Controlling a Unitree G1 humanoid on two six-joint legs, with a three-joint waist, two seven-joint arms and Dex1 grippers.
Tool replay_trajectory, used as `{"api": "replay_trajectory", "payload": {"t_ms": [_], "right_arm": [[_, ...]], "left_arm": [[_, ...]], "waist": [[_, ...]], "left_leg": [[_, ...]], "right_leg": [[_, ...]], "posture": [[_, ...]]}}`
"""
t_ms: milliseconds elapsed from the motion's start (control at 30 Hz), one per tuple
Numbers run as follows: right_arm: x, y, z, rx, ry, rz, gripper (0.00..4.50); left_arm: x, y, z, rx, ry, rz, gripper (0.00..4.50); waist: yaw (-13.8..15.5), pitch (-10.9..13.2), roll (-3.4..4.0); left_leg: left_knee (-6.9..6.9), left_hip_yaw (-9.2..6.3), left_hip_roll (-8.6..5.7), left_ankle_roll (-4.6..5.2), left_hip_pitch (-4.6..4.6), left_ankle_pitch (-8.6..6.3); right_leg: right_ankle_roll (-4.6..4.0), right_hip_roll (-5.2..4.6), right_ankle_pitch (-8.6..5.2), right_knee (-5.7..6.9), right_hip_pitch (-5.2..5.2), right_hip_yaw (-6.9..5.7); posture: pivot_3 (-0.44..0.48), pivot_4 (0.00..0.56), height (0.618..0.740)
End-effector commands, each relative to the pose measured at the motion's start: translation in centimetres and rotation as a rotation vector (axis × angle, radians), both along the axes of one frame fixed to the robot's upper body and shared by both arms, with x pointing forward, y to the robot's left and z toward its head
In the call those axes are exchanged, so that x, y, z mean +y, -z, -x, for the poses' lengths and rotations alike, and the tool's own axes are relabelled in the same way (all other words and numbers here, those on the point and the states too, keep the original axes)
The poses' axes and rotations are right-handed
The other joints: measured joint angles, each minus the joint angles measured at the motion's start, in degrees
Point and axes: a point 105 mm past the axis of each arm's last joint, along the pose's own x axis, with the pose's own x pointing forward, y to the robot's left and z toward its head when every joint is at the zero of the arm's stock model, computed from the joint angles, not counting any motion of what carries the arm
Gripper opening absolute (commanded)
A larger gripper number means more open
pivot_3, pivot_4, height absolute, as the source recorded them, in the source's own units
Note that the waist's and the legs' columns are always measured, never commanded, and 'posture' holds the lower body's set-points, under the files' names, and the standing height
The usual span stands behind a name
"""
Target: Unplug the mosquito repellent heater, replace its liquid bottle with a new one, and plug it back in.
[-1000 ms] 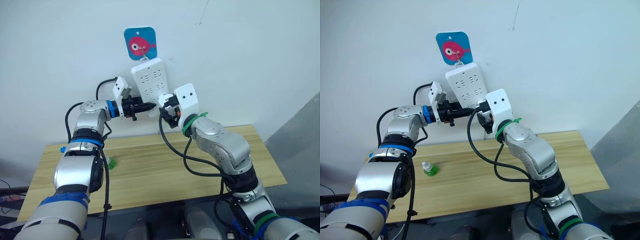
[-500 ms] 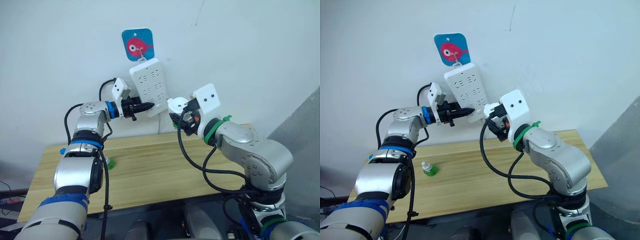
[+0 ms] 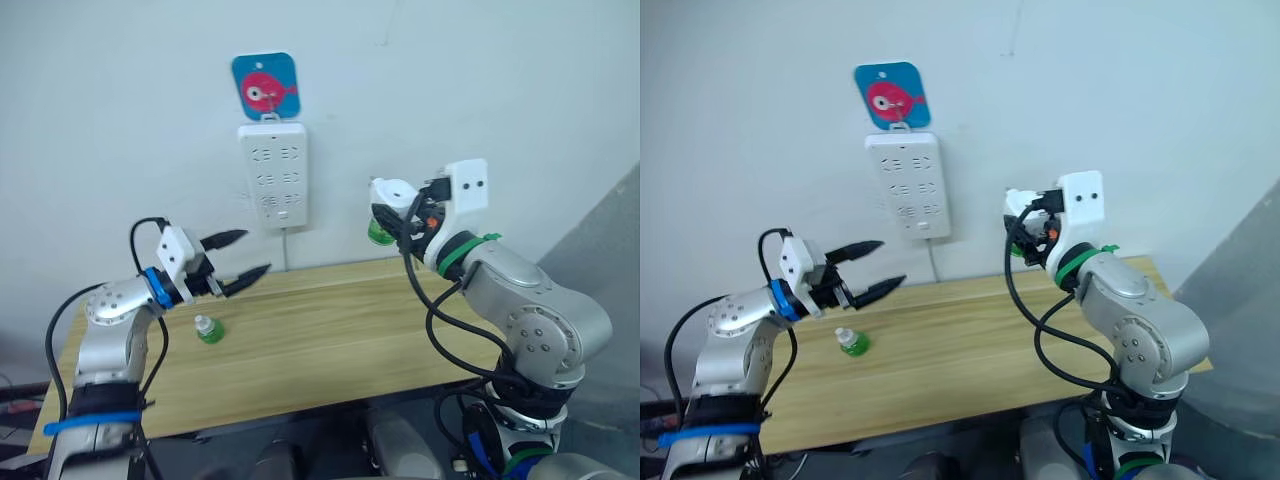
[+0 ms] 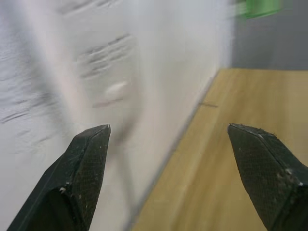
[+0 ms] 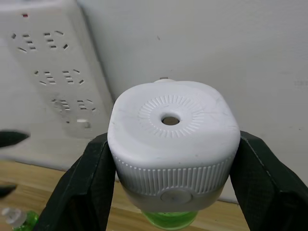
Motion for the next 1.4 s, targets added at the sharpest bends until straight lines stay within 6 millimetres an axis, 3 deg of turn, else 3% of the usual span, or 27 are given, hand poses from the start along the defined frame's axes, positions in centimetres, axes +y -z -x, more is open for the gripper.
{"api": "replay_trajectory", "payload": {"t_ms": [33,133,267,633,900,1133,1400], "right_arm": [[0.4,-1.9,0.7,-0.069,-0.039,-0.096,2.94],[0.6,-1.8,0.9,-0.058,-0.047,-0.122,2.94],[1.1,-1.7,1.2,-0.05,-0.068,-0.14,2.94],[2.6,-2.0,2.1,0.0,-0.132,-0.268,2.94],[2.9,-2.1,2.3,0.006,-0.142,-0.272,2.94],[3.2,-2.2,2.5,0.003,-0.153,-0.267,2.94],[3.2,-2.0,2.6,0.006,-0.151,-0.26,2.94]], "left_arm": [[-3.9,-3.1,2.1,-0.075,0.116,0.055,4.1],[-4.9,-4.0,2.1,-0.062,0.103,0.124,4.1],[-5.0,-2.9,2.3,-0.028,0.085,0.123,4.1],[-10.3,-3.3,0.4,-0.003,0.209,0.195,4.1],[-12.8,-3.4,-0.1,0.089,0.285,0.222,4.1],[-13.6,-3.8,-1.6,0.123,0.265,0.261,4.1],[-14.1,-3.6,-1.4,0.12,0.291,0.262,4.1]], "waist": [[1.0,0.1,0.15],[2.0,0.3,0.45],[1.8,0.3,0.53],[1.8,0.3,0.57],[0.7,0.3,0.56],[0.3,0.3,0.56],[0.2,0.3,0.57]], "left_leg": [[0.03,-0.02,0.0,0.0,0.01,0.01],[0.1,0.04,-0.05,0.0,0.42,0.03],[0.13,0.11,-0.04,0.04,0.48,0.07],[0.08,0.12,-0.11,0.04,0.39,0.06],[0.06,0.13,-0.27,0.04,0.36,0.06],[0.07,0.14,-0.29,0.05,0.36,0.06],[0.06,0.08,-0.29,0.05,0.33,0.06]], "right_leg": [[-0.01,0.0,0.01,0.02,0.03,-0.05],[0.0,0.02,0.0,0.02,0.41,-0.02],[0.01,0.21,-0.02,0.04,0.39,0.01],[0.0,0.28,-0.01,0.01,0.36,-0.03],[0.05,0.24,-0.05,0.03,0.34,0.0],[0.08,0.25,-0.06,0.03,0.35,-0.02],[0.13,0.24,-0.09,0.03,0.34,0.05]], "posture": [[-0.189,0.14,0.733],[-0.191,0.141,0.733],[-0.197,0.135,0.733],[-0.217,0.128,0.733],[-0.217,0.128,0.733],[-0.251,0.123,0.733],[-0.255,0.123,0.733]]}}
